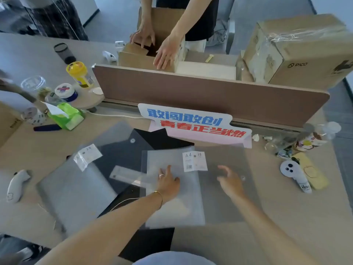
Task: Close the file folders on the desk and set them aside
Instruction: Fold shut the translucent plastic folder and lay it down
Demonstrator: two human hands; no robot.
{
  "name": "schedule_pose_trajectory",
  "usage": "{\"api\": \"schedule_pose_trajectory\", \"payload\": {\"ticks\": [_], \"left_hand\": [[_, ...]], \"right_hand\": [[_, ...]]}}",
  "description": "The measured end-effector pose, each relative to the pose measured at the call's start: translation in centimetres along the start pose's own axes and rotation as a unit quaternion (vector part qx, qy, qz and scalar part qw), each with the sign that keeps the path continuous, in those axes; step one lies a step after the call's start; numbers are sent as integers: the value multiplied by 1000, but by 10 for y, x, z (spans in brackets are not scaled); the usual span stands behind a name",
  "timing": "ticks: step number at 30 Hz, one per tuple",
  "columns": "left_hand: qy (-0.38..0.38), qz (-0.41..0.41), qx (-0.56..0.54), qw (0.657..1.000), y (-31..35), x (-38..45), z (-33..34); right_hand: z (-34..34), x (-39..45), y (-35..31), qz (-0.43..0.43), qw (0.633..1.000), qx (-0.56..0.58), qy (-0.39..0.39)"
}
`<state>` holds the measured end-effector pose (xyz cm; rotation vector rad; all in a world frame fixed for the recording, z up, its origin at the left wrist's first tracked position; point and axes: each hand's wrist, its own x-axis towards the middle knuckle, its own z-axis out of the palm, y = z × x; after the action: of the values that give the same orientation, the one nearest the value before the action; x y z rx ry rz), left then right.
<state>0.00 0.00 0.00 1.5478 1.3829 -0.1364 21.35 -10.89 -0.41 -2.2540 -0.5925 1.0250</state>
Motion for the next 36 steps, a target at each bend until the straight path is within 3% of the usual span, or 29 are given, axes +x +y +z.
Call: {"api": "schedule_pose_trajectory", "payload": {"ticks": [3,7,11,15,24,30,36], "left_hand": [[37,-41,-12,998,-2,7,10],[15,-81,-1,997,8,14,24],[-10,-94,-24,995,19,18,28],[-35,-98,-150,983,36,22,24],[-83,-74,-200,973,51,8,11],[-74,-24,-251,965,59,-14,0],[9,20,-216,976,56,-35,-24]], "right_hand": [[15,7,17,49,995,-90,-10],[38,6,27,108,981,-150,-62],[53,0,9,79,981,-127,-123],[66,-4,-6,37,978,-68,-191],[55,-30,-30,19,973,75,-216],[44,-52,-46,-9,973,68,-221],[38,-61,-52,-15,977,85,-197]]}}
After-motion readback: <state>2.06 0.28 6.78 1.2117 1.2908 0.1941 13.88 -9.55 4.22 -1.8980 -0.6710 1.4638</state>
